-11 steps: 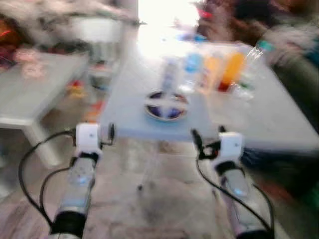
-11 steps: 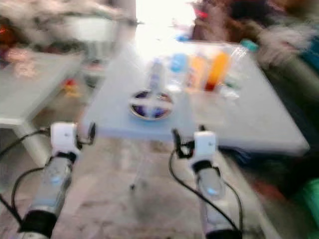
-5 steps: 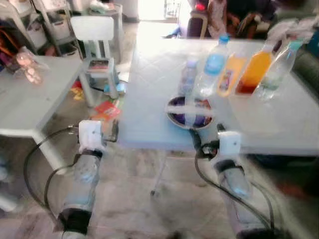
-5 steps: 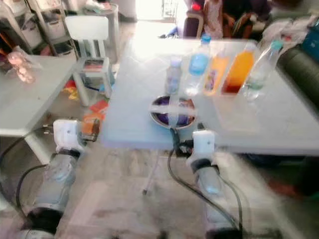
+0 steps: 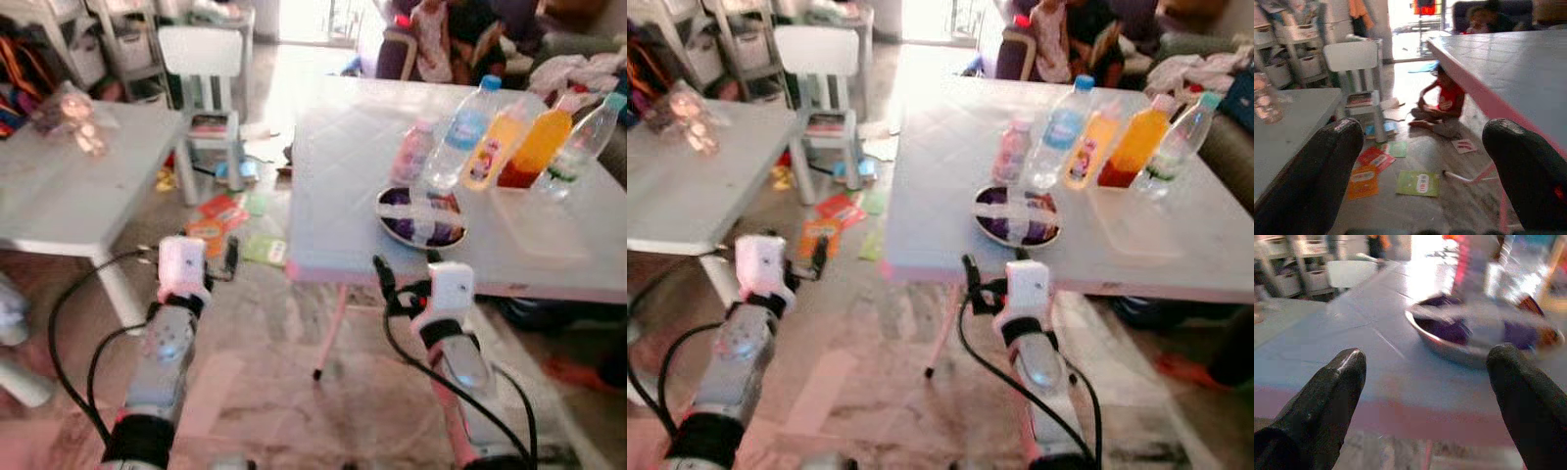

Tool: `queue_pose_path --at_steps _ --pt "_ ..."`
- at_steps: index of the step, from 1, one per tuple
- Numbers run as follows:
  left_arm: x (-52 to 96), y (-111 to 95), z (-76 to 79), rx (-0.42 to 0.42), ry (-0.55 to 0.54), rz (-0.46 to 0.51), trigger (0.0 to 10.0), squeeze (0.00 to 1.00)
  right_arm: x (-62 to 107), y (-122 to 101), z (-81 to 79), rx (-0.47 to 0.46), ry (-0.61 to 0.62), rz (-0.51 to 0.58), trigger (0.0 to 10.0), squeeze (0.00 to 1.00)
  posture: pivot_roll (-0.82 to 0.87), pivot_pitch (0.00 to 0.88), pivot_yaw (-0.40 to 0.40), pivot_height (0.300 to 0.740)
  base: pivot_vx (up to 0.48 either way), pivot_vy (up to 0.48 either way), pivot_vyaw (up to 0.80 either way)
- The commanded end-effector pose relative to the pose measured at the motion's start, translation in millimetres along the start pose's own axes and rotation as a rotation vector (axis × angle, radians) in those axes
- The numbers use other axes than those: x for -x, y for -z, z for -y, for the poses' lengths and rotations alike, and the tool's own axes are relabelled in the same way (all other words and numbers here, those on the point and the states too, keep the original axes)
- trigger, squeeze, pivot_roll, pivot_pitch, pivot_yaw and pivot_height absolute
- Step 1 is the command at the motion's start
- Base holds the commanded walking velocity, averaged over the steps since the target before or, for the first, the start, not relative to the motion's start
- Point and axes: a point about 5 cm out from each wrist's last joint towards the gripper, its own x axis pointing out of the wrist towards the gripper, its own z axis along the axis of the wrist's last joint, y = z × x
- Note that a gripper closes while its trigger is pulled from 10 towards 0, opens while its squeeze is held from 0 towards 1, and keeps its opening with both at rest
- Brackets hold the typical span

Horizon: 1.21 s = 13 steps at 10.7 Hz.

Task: Restocking fridge

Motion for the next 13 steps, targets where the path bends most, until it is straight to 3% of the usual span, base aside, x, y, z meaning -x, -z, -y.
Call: queue_pose_path --at_steps 1,2,3,7,10,13 --pt "-0.2 -4 5.7 -0.009 0.033 0.014 10.0 0.00 0.8 -2 16.7 -0.024 0.083 -0.005 10.0 0.00 0.05 0.028 -0.050 0.740 0.000 0.000 0.00" --pt "0.8 -3 5.1 -0.009 0.033 0.009 10.0 0.00 0.1 -3 22.6 -0.039 0.111 -0.009 10.0 0.00 0.05 0.032 -0.049 0.740 0.000 0.000 0.00" --pt "2.8 -1 6.8 -0.005 0.041 -0.004 10.0 0.00 -5.1 -9 34.0 -0.111 0.168 -0.002 10.0 0.00 0.05 0.037 -0.047 0.740 0.000 0.000 0.00" --pt "5.9 0 8.9 -0.024 0.065 -0.019 10.0 0.00 -21.5 -30 45.5 -0.144 0.180 0.047 10.0 0.00 0.06 0.046 -0.033 0.740 0.000 0.000 0.00" --pt "6.8 -1 5.3 -0.042 0.068 -0.021 10.0 0.00 -30.0 -39 34.2 -0.312 0.187 0.062 10.0 0.00 0.06 0.047 -0.024 0.740 0.000 0.000 0.00" --pt "7.3 -2 7.9 -0.063 0.078 -0.014 10.0 0.00 -31.5 -35 17.7 -0.394 0.141 0.022 10.0 0.00 0.07 0.053 -0.021 0.740 0.000 0.000 0.00"
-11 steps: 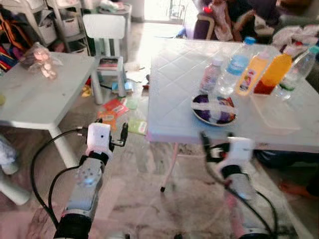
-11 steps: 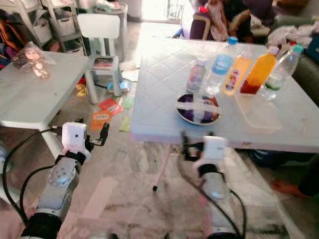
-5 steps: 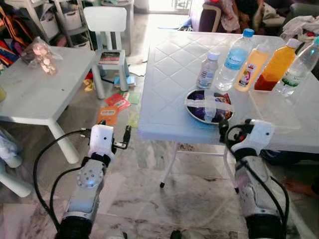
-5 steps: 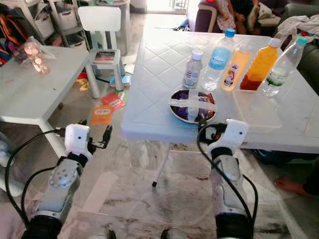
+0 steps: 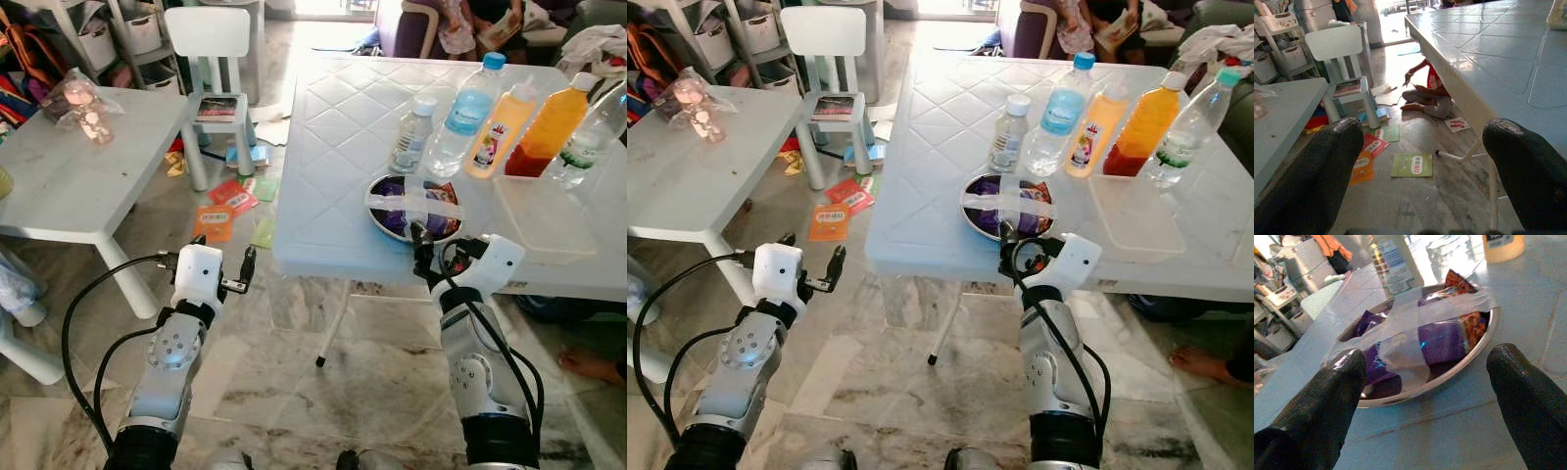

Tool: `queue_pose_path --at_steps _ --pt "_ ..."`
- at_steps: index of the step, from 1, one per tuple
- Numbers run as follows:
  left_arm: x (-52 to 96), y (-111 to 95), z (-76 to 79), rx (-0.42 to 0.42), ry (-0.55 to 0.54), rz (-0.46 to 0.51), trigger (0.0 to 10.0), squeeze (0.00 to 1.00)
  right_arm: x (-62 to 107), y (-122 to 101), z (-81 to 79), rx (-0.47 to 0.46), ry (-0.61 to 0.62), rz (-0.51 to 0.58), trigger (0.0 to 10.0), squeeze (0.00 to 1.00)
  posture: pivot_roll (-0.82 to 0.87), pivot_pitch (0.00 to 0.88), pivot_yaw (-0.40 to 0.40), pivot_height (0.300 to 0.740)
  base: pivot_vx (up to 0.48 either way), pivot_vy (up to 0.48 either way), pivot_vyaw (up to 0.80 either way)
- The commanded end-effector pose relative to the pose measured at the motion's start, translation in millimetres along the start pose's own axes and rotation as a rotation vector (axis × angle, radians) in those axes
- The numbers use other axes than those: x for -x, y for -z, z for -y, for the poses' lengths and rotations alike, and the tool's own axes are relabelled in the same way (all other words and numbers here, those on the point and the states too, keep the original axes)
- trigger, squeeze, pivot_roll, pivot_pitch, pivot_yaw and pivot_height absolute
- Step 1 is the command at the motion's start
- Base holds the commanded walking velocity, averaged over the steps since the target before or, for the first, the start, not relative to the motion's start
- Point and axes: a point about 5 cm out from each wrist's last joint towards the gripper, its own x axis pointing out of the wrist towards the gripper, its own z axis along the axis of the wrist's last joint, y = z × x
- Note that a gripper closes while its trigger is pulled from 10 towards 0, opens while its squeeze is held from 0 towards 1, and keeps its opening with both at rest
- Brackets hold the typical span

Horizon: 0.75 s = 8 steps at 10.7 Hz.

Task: Restocking fridge

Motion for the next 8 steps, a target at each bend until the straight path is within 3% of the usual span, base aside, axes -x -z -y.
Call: queue_pose_path --at_steps 1,5,8 --pt "0.2 -4 1.7 -0.014 0.015 0.012 10.0 0.00 -2.2 -6 -7.5 -0.002 -0.035 0.006 10.0 0.00 0.07 0.054 -0.021 0.740 0.000 0.000 0.00" --pt "-0.6 -3 5.5 -0.006 0.017 0.008 10.0 0.00 8.3 -7 -17.2 0.273 -0.131 -0.021 10.0 0.00 0.06 0.056 -0.029 0.740 0.000 0.000 0.00" --pt "-2.1 3 12.1 0.005 0.042 -0.030 10.0 0.00 0.9 -17 -16.0 0.656 -0.352 -0.079 10.0 0.00 0.05 0.053 -0.031 0.740 0.000 0.000 0.00"
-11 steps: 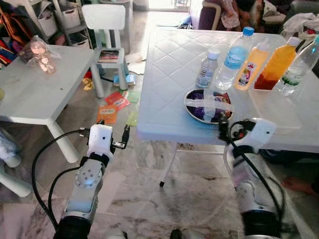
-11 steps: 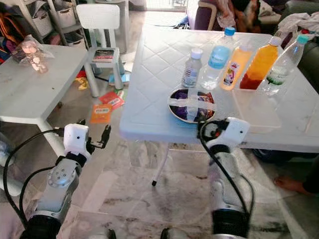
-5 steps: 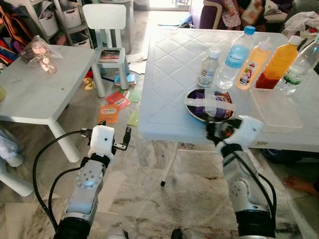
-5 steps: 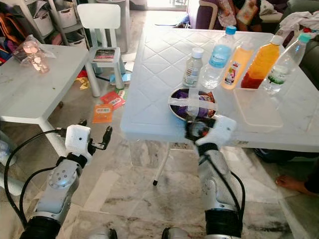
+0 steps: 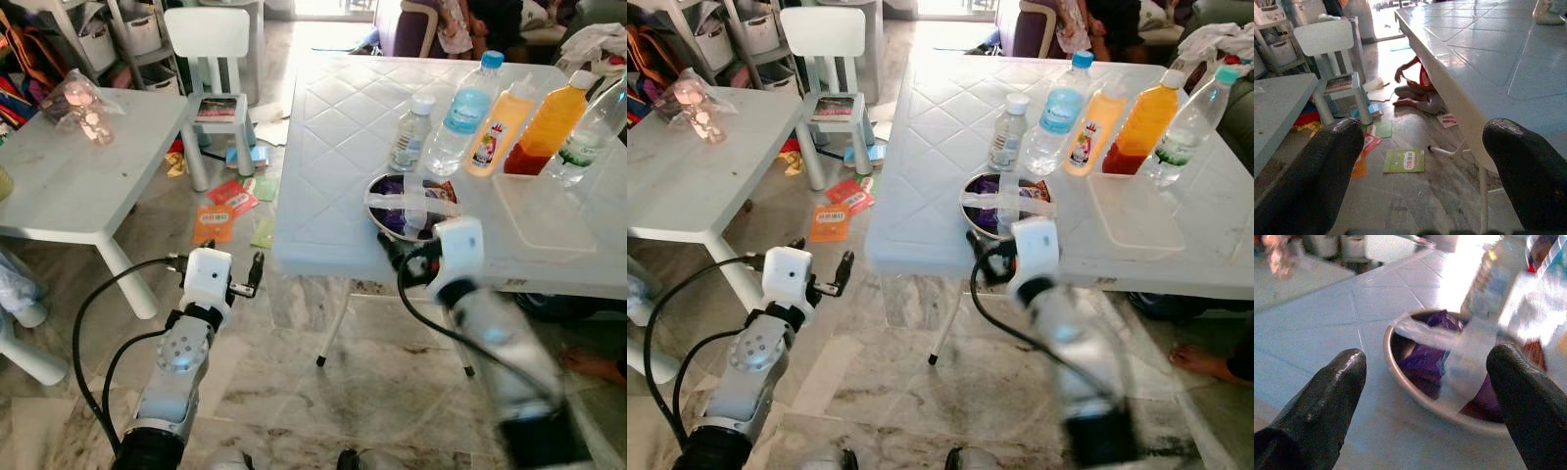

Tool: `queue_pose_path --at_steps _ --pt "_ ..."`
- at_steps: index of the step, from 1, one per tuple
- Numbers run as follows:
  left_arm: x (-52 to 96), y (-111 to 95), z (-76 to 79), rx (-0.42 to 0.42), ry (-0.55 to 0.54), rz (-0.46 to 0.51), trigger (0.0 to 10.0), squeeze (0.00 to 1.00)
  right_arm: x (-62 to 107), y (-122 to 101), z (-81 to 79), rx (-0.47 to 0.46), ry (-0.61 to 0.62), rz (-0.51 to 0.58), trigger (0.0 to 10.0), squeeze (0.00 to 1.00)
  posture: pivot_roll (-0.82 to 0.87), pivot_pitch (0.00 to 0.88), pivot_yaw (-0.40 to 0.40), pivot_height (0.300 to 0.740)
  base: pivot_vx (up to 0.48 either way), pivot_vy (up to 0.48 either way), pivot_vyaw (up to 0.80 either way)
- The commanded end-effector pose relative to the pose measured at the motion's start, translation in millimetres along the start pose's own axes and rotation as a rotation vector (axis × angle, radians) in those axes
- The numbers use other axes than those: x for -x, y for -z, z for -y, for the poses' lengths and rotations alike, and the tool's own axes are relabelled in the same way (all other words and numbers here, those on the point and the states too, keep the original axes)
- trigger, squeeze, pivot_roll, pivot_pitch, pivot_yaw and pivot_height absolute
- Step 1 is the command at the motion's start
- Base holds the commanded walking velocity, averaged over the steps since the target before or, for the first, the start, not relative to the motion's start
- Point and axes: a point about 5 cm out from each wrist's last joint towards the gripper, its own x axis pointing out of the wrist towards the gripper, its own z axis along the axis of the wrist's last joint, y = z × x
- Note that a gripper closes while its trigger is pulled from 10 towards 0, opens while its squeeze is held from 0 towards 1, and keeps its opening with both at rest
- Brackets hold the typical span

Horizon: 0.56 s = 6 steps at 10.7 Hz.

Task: Restocking fridge

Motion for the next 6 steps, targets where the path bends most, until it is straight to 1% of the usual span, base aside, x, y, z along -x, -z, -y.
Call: queue_pose_path --at_steps 1,2,3,5,6 --pt "-1.9 1 2.1 -0.007 0.017 -0.016 10.0 0.00 -0.9 3 2.8 0.053 -0.039 -0.020 10.0 0.00 0.05 0.053 -0.035 0.740 0.000 0.000 0.00" --pt "-0.9 4 2.6 0.001 0.019 -0.036 10.0 0.00 -1.2 8 12.9 0.103 -0.102 -0.059 10.0 0.00 0.05 0.054 -0.036 0.740 0.000 0.000 0.00" --pt "0.8 6 3.1 0.002 0.020 -0.049 10.0 0.00 -1.3 12 16.7 0.124 -0.145 -0.082 10.0 0.00 0.05 0.055 -0.036 0.740 0.000 0.000 0.00" --pt "4.5 10 4.7 0.002 0.033 -0.069 10.0 0.00 -1.8 20 19.2 0.237 -0.263 -0.125 10.0 0.00 0.07 0.060 -0.036 0.740 0.000 0.000 0.00" --pt "5.0 10 4.7 0.002 0.035 -0.077 10.0 0.00 -2.8 22 22.0 0.264 -0.280 -0.129 10.0 0.00 0.07 0.061 -0.034 0.740 0.000 0.000 0.00"
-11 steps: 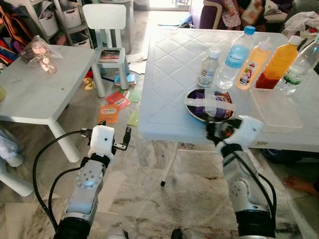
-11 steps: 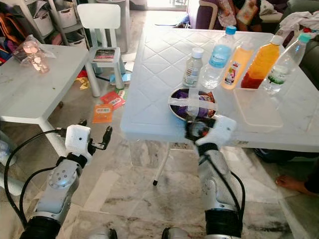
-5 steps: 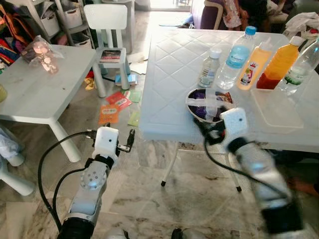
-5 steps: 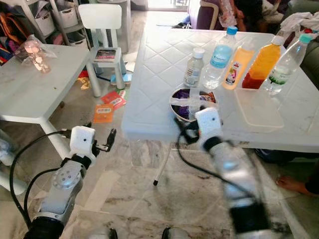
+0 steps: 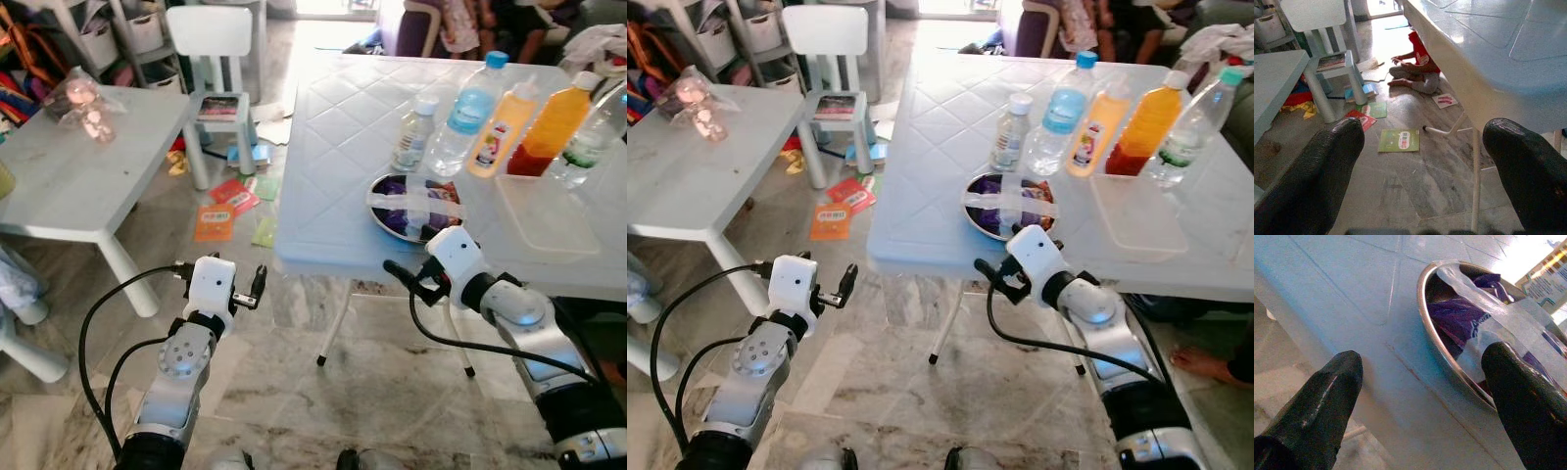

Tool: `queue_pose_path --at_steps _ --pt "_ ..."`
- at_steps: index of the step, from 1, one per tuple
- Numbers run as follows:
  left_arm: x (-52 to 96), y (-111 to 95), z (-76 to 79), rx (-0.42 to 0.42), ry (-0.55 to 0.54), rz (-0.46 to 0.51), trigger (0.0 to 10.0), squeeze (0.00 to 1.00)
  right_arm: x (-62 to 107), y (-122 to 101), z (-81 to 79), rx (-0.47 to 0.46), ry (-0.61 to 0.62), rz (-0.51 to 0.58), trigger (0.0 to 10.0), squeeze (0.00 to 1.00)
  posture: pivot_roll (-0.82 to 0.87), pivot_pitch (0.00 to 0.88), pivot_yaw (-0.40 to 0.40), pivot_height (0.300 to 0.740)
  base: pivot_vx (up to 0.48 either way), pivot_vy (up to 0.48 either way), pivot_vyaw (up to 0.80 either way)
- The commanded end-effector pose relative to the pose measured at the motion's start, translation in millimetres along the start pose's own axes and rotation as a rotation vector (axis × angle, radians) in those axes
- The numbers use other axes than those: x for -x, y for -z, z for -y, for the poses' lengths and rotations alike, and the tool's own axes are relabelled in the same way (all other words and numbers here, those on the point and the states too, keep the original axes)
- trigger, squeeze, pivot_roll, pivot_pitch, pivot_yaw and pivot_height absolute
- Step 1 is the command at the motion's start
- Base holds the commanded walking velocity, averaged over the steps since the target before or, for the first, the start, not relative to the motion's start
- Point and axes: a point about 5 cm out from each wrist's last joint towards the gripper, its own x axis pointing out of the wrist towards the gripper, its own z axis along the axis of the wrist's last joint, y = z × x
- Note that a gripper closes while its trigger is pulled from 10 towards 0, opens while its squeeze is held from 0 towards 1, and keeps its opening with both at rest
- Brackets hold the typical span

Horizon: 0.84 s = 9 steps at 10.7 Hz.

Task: Restocking fridge

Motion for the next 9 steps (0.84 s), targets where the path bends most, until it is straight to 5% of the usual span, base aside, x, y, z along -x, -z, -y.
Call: queue_pose_path --at_steps 1,6,7,9 --pt "1.1 0 1.8 -0.008 0.013 -0.006 10.0 0.00 -0.9 -3 6.1 0.048 -0.032 0.001 10.0 0.00 0.07 0.065 -0.031 0.740 0.000 0.000 0.00" --pt "4.7 1 1.7 -0.013 0.042 -0.029 10.0 0.00 -5.5 -4 36.4 0.166 -0.096 -0.055 10.0 0.00 0.09 0.078 -0.021 0.740 0.000 0.000 0.00" --pt "5.5 1 1.7 -0.013 0.044 -0.033 10.0 0.00 -7.2 -3 40.4 0.181 -0.116 -0.070 0.5 0.00 0.10 0.076 -0.022 0.740 0.000 0.000 0.00" --pt "5.7 1 2.4 -0.012 0.047 -0.039 10.0 0.00 -8.0 -3 43.2 0.173 -0.141 -0.080 0.0 0.00 0.10 0.075 -0.021 0.740 0.000 0.000 0.00"
